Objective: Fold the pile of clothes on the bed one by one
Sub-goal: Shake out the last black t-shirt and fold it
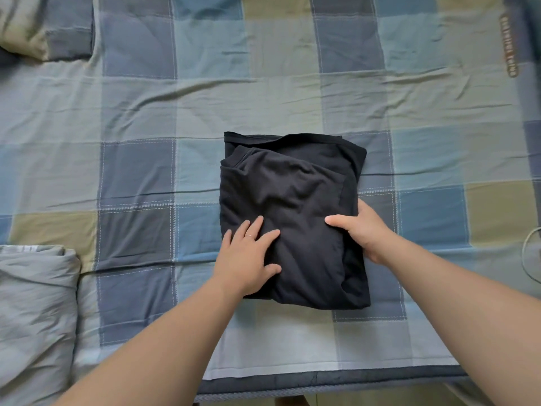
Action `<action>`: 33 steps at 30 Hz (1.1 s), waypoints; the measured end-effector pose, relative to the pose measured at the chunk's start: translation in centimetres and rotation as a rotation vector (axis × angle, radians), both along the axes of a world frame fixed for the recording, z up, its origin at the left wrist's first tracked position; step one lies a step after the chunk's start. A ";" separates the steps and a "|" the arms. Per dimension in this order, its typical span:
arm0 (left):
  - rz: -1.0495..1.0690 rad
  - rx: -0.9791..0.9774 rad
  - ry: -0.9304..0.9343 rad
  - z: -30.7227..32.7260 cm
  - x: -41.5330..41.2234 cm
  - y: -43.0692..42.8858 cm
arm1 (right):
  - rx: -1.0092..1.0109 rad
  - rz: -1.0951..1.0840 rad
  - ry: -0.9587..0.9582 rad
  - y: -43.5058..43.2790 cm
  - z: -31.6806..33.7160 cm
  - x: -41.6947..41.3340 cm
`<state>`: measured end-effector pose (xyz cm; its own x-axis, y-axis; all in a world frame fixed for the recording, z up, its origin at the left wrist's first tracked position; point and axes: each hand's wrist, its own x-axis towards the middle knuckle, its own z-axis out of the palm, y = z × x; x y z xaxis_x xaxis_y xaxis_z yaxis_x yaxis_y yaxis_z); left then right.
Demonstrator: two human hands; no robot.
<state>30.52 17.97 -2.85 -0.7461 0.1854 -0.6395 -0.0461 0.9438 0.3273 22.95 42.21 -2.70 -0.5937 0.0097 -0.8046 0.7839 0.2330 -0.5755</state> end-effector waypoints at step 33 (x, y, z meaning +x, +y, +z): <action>1.250 0.698 -0.224 -1.6 -1.5 -6.1 | 0.302 0.090 0.146 -13.3 -3.1 2.0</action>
